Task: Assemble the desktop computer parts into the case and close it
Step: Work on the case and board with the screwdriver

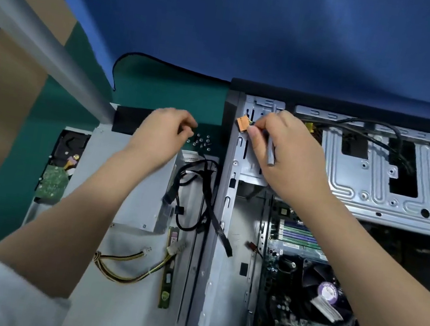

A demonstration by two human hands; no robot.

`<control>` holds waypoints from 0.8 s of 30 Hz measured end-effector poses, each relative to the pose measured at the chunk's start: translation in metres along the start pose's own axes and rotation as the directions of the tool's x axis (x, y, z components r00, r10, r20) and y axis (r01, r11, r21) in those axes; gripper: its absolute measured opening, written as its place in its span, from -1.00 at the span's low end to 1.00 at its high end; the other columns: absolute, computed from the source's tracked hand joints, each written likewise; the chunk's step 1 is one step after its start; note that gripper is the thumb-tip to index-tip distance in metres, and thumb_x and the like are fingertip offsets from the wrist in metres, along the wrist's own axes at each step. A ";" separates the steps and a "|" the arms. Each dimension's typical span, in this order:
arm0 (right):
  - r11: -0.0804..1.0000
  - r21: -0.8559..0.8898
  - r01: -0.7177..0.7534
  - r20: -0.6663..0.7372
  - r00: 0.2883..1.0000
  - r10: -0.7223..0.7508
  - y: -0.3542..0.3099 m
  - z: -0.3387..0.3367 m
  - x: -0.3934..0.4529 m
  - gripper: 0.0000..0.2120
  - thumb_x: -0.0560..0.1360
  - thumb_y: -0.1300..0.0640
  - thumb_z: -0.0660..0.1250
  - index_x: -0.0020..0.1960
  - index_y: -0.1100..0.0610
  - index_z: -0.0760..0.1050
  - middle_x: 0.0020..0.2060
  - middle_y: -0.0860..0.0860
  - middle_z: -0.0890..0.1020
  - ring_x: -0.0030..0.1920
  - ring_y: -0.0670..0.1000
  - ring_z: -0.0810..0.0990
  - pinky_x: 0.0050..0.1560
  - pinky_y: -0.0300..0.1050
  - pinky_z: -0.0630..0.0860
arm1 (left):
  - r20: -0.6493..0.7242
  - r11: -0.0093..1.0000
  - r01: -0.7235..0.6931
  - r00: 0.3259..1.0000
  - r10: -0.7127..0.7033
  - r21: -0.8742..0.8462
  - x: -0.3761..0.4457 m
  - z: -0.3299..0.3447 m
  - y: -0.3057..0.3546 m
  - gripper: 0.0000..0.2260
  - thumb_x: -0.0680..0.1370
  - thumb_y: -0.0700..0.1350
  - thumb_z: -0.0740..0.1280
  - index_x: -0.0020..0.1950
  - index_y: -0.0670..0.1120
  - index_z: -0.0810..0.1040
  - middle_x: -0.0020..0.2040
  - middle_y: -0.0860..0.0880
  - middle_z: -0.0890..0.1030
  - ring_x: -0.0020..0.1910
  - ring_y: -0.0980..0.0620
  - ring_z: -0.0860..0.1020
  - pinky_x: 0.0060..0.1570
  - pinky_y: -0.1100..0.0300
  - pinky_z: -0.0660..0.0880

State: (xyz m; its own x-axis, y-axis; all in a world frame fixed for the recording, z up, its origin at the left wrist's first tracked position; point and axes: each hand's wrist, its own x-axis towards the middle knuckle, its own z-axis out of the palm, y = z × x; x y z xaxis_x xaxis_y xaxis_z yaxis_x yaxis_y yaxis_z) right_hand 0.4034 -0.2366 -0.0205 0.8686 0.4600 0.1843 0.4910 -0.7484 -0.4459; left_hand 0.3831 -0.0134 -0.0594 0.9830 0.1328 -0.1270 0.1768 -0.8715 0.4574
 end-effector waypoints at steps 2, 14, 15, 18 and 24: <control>1.000 -0.011 0.014 -0.011 1.000 -0.014 -0.001 0.000 0.000 -0.76 0.61 -0.02 0.15 -0.02 0.12 0.50 -0.16 0.00 0.51 -0.13 0.04 0.47 -0.30 -0.12 0.34 | 0.101 0.998 -0.015 0.995 0.009 0.060 0.021 0.007 0.001 -0.79 0.54 -0.18 0.33 0.16 -0.11 0.60 0.05 -0.10 0.63 0.06 -0.10 0.55 0.08 0.11 0.46; 1.000 0.021 0.016 -0.026 1.000 -0.016 0.001 0.002 0.001 -0.74 0.60 -0.04 0.10 -0.04 0.07 0.49 -0.19 -0.05 0.50 -0.16 0.00 0.47 -0.33 -0.10 0.37 | 0.445 0.951 -0.149 0.896 0.014 0.270 0.071 0.031 0.004 -0.79 0.53 -0.30 0.23 -0.02 -0.03 0.58 -0.03 -0.09 0.59 -0.15 -0.08 0.52 -0.24 0.20 0.40; 1.000 0.022 0.015 -0.024 1.000 -0.015 0.001 0.002 0.001 -0.73 0.60 -0.04 0.09 -0.03 0.08 0.49 -0.18 -0.05 0.50 -0.16 0.01 0.47 -0.32 -0.10 0.38 | 0.442 0.955 -0.145 0.897 0.017 0.258 0.072 0.032 0.003 -0.79 0.54 -0.29 0.23 -0.01 -0.03 0.58 -0.05 -0.08 0.58 -0.15 -0.09 0.53 -0.24 0.20 0.41; 1.000 0.025 0.012 -0.028 1.000 -0.012 0.001 0.001 0.001 -0.72 0.60 -0.05 0.08 -0.03 0.08 0.49 -0.18 -0.04 0.51 -0.15 0.01 0.48 -0.32 -0.09 0.40 | 0.421 0.967 -0.126 0.907 0.022 0.222 0.074 0.035 0.001 -0.79 0.54 -0.28 0.22 -0.05 -0.01 0.58 -0.18 -0.01 0.52 -0.21 -0.05 0.50 -0.33 0.23 0.35; 1.000 0.022 0.010 -0.031 0.999 -0.009 0.000 0.001 0.001 -0.74 0.61 -0.03 0.12 -0.04 0.09 0.50 -0.18 -0.04 0.51 -0.16 0.00 0.47 -0.33 -0.10 0.38 | 0.394 0.981 -0.083 0.919 0.007 0.175 0.075 0.040 -0.005 -0.76 0.54 -0.29 0.21 -0.13 0.03 0.55 -0.32 0.15 0.46 -0.33 0.13 0.45 -0.41 0.29 0.30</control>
State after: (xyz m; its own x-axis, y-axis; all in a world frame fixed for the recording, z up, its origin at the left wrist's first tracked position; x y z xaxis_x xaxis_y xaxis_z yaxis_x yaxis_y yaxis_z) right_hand 0.4038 -0.2359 -0.0214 0.8658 0.4518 0.2152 0.4978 -0.7332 -0.4632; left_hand 0.4537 -0.0183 -0.1063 0.8848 -0.0701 -0.4607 0.0836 -0.9487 0.3049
